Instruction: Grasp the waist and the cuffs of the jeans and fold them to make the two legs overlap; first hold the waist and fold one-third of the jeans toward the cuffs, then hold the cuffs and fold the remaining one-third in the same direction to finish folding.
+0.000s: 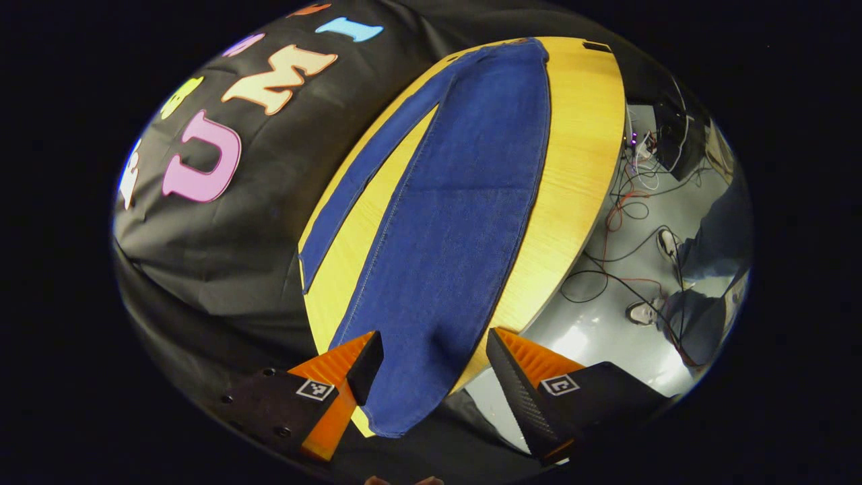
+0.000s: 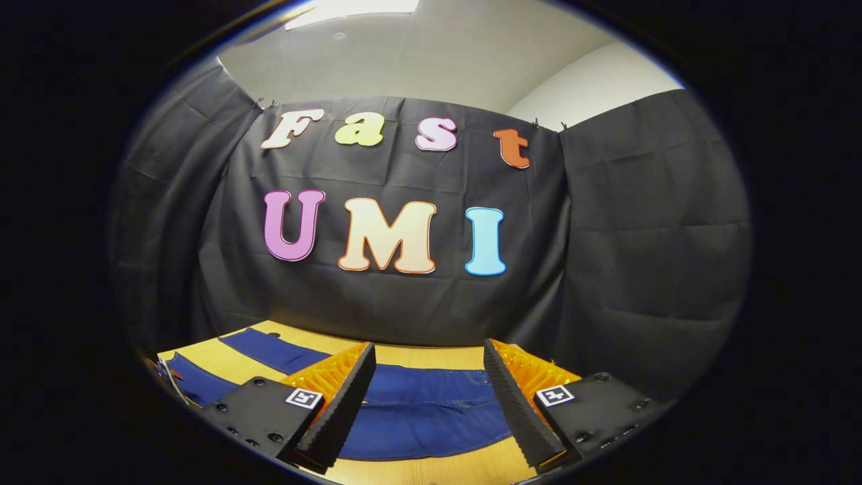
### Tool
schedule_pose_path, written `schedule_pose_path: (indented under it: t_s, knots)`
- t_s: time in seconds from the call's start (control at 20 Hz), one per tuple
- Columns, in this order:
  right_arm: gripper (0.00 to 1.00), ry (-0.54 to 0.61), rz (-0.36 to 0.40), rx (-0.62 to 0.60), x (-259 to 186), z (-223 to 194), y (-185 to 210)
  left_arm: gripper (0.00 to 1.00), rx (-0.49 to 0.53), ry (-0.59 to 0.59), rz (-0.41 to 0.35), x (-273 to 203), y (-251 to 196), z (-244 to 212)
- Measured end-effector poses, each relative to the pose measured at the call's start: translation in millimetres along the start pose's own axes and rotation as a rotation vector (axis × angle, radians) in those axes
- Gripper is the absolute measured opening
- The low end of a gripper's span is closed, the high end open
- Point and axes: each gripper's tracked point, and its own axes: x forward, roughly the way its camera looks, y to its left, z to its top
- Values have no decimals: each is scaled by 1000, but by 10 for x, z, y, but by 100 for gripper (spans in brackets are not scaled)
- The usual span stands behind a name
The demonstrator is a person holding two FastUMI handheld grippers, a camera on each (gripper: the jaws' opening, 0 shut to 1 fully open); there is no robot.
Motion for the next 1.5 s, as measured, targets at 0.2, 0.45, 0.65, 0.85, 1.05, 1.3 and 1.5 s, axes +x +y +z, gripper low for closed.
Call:
schedule_pose_path:
  t_s: [0.2, 0.45, 0.65, 0.85, 1.05, 1.3, 1.5]
  knots:
    - [99, 4, -4, -2, 12, -23, 34, 88, 68, -5, -13, 138, 28, 41]
    - [99, 6, -13, -5, 24, -42, 27, 75, 89, -10, -62, 431, 134, 106]
    - [99, 17, -26, -21, 52, -82, -56, 27, 97, -15, -114, 482, 32, 123]
    - [99, 39, -22, -109, 144, -214, -291, 1, 71, 18, -108, 507, 32, 80]
    - [100, 132, 23, -360, 323, -696, -706, 0, -28, 36, -167, 452, -35, 83]
    - [99, 292, 147, -651, 377, -1596, -1151, 0, -75, 108, -196, 426, -35, 80]
    - [100, 390, 271, -827, 327, -2234, -1302, 0, -79, 159, -183, 454, -13, 90]
